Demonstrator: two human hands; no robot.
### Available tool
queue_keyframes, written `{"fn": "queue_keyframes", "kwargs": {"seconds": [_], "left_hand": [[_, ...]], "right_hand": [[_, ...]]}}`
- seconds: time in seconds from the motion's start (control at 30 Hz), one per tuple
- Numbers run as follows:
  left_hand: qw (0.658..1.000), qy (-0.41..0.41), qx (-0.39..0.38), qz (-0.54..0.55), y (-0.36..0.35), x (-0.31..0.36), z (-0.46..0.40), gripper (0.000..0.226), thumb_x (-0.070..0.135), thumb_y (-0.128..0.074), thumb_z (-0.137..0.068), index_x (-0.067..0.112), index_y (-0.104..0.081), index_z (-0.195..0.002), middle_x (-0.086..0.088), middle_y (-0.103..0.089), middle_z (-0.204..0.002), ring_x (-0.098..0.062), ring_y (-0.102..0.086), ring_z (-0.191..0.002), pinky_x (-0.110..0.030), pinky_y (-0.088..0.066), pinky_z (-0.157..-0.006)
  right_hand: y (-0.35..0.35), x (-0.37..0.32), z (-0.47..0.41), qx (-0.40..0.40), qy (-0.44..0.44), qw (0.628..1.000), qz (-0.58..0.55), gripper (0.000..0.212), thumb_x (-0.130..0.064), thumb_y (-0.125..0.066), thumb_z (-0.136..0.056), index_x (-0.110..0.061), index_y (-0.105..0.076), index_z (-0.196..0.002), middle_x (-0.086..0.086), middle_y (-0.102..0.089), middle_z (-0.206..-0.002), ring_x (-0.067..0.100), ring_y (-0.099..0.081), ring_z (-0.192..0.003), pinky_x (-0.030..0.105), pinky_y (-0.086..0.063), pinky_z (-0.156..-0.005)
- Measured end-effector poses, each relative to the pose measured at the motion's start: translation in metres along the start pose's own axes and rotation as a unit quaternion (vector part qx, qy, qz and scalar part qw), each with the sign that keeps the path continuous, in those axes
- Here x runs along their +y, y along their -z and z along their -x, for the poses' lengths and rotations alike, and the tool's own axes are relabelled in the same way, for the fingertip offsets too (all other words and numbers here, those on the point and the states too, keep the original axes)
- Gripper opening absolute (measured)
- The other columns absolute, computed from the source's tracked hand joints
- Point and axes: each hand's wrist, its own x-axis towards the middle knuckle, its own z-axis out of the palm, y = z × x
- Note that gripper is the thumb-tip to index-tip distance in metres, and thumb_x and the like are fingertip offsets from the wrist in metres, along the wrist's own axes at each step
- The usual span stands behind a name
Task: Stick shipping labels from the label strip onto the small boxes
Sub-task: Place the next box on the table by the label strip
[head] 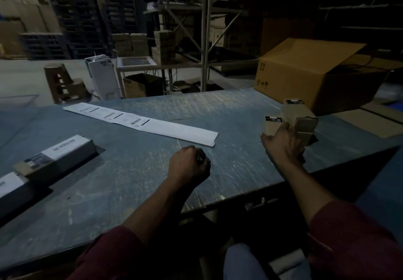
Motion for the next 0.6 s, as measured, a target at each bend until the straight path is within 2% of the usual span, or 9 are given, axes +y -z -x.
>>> {"fn": "queue_keyframes", "kwargs": {"seconds": [0.07,0.13,0.2,0.27,0.37,0.43,0.5,0.6], "left_hand": [[1.000,0.000,0.002,0.007,0.001,0.000,-0.001,0.026,0.045,-0.066,-0.081,0.021,-0.075,-0.085,0.000,-0.071,-0.085,-0.027,-0.069,-0.083,-0.031,-0.052,-0.067],[0.999,0.011,0.006,0.040,0.001,-0.001,-0.001,0.023,0.042,-0.067,-0.079,0.021,-0.075,-0.081,0.000,-0.072,-0.079,-0.025,-0.070,-0.076,-0.031,-0.055,-0.065],[0.989,0.055,0.014,0.138,0.003,-0.004,-0.003,0.014,0.038,-0.072,-0.081,0.024,-0.075,-0.080,0.003,-0.072,-0.072,-0.022,-0.072,-0.068,-0.032,-0.059,-0.063],[0.961,0.102,0.070,0.248,0.008,-0.012,-0.007,0.009,0.033,-0.078,-0.084,0.028,-0.074,-0.077,0.006,-0.070,-0.065,-0.015,-0.069,-0.057,-0.029,-0.058,-0.061],[0.918,0.138,0.202,0.311,0.032,-0.033,-0.013,0.011,0.023,-0.080,-0.088,0.028,-0.076,-0.079,0.009,-0.071,-0.067,-0.003,-0.062,-0.057,-0.026,-0.053,-0.063],[0.904,0.146,0.263,0.305,0.052,-0.051,-0.014,0.005,0.024,-0.079,-0.090,0.025,-0.078,-0.085,0.006,-0.074,-0.073,-0.007,-0.066,-0.064,-0.031,-0.057,-0.068],[0.893,0.155,0.300,0.299,0.072,-0.072,-0.013,0.004,0.025,-0.077,-0.091,0.024,-0.078,-0.088,0.003,-0.074,-0.076,-0.012,-0.068,-0.068,-0.033,-0.057,-0.071],[0.877,0.187,0.312,0.314,0.098,-0.103,-0.013,0.007,0.028,-0.077,-0.091,0.026,-0.075,-0.085,0.001,-0.073,-0.075,-0.016,-0.066,-0.069,-0.035,-0.055,-0.071]], "right_hand": [[0.002,0.000,-0.002,0.010,-0.007,1.000,-0.027,0.060,-0.047,-0.078,-0.083,-0.003,-0.055,-0.117,0.025,-0.064,-0.117,0.047,-0.065,-0.103,0.046,-0.047,-0.074],[0.004,-0.001,-0.001,0.018,-0.003,0.997,-0.072,0.053,-0.047,-0.078,-0.080,-0.009,-0.057,-0.109,0.020,-0.068,-0.108,0.042,-0.066,-0.096,0.044,-0.049,-0.073],[0.006,-0.007,0.006,0.009,0.018,0.988,-0.152,0.045,-0.049,-0.079,-0.078,-0.016,-0.056,-0.099,0.013,-0.069,-0.097,0.033,-0.064,-0.086,0.041,-0.051,-0.071],[0.009,-0.016,0.019,-0.021,0.068,0.971,-0.226,0.041,-0.049,-0.082,-0.075,-0.025,-0.053,-0.090,0.000,-0.068,-0.089,0.027,-0.065,-0.083,0.040,-0.053,-0.070],[0.012,-0.039,0.045,-0.114,0.176,0.917,-0.340,0.042,-0.038,-0.090,-0.072,-0.031,-0.052,-0.089,-0.009,-0.069,-0.100,0.016,-0.068,-0.094,0.040,-0.058,-0.075],[0.010,-0.054,0.062,-0.184,0.266,0.867,-0.378,0.047,-0.033,-0.094,-0.068,-0.034,-0.052,-0.090,-0.005,-0.072,-0.113,0.016,-0.069,-0.105,0.042,-0.062,-0.077],[0.004,-0.070,0.078,-0.250,0.330,0.828,-0.377,0.052,-0.036,-0.095,-0.063,-0.036,-0.051,-0.091,-0.005,-0.072,-0.122,0.014,-0.069,-0.113,0.041,-0.064,-0.074],[-0.010,-0.093,0.095,-0.330,0.381,0.786,-0.359,0.055,-0.022,-0.097,-0.067,-0.032,-0.052,-0.096,-0.004,-0.070,-0.129,0.012,-0.064,-0.123,0.037,-0.063,-0.075]]}}
